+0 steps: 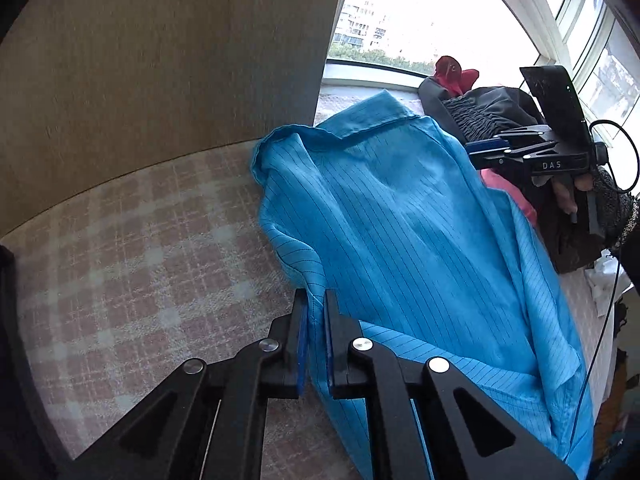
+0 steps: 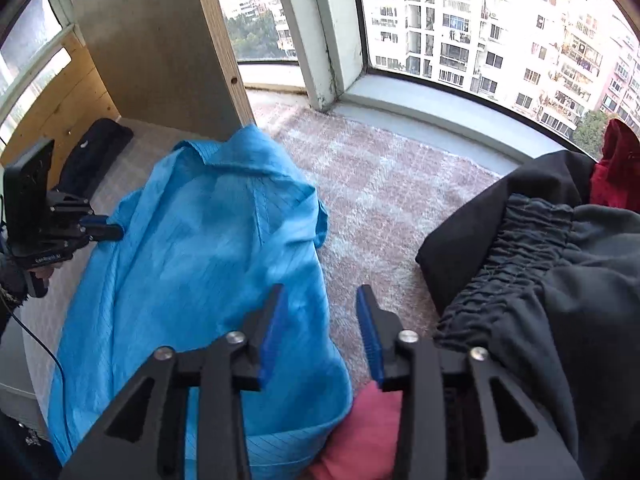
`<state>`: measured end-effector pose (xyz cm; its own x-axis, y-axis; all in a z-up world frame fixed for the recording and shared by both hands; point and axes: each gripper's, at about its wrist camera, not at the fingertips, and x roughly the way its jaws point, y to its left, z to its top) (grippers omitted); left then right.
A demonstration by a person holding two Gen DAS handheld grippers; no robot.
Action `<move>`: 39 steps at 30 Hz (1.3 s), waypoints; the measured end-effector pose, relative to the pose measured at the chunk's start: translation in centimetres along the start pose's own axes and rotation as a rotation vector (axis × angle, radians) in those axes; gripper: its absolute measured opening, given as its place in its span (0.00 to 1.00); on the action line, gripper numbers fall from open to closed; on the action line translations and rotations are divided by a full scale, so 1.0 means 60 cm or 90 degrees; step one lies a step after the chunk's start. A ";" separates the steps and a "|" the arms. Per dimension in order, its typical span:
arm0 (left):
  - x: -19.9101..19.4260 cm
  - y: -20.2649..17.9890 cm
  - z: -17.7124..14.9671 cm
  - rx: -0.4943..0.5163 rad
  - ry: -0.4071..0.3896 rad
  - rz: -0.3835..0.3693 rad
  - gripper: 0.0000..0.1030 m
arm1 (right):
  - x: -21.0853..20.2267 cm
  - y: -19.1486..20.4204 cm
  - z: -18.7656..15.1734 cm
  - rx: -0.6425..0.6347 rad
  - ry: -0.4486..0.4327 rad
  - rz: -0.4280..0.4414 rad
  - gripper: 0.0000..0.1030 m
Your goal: Fold clothes
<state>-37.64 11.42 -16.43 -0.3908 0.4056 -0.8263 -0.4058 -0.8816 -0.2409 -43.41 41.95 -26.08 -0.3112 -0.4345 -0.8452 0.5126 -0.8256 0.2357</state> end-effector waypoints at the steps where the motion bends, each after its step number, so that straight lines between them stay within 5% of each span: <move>1: 0.000 0.000 0.001 0.003 0.001 -0.002 0.06 | 0.000 -0.003 0.010 0.008 -0.006 0.019 0.44; 6: 0.008 -0.002 -0.001 0.001 0.014 -0.013 0.07 | 0.047 -0.015 0.054 0.010 0.010 0.024 0.46; 10: 0.004 0.003 -0.004 -0.004 0.013 -0.015 0.08 | 0.088 -0.008 0.069 0.002 0.038 0.097 0.46; 13: 0.001 0.001 -0.006 0.000 0.007 -0.007 0.08 | 0.101 0.020 0.068 -0.045 0.065 0.073 0.13; 15: -0.006 0.001 -0.008 -0.005 -0.005 0.001 0.08 | 0.094 0.037 0.066 -0.077 0.063 0.041 0.09; 21: -0.003 0.007 -0.017 -0.011 -0.011 0.031 0.08 | 0.099 0.023 0.069 -0.044 0.062 -0.027 0.17; 23: 0.000 0.011 -0.017 -0.014 -0.008 0.036 0.08 | 0.098 0.031 0.073 -0.044 0.058 -0.063 0.43; 26: 0.001 0.010 -0.019 -0.011 -0.006 0.038 0.08 | 0.069 0.036 0.081 -0.025 0.036 -0.109 0.44; 31: 0.003 0.010 -0.017 -0.010 -0.006 0.034 0.12 | -0.007 0.112 0.068 -0.091 -0.096 -0.230 0.44; 33: -0.006 0.014 -0.017 -0.016 -0.018 0.038 0.18 | -0.013 0.135 0.071 -0.106 -0.106 -0.194 0.44; 36: -0.029 0.016 -0.010 -0.017 -0.045 0.048 0.16 | 0.033 0.170 0.080 -0.128 -0.043 -0.095 0.44; 39: -0.045 0.010 0.012 -0.008 -0.071 0.042 0.16 | 0.098 0.182 0.080 -0.127 0.014 -0.096 0.31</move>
<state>-37.43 9.98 -13.96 -0.5057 0.3702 -0.7793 -0.3660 -0.9100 -0.1948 -43.47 28.66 -26.17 -0.3798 -0.3013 -0.8746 0.6100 -0.7923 0.0081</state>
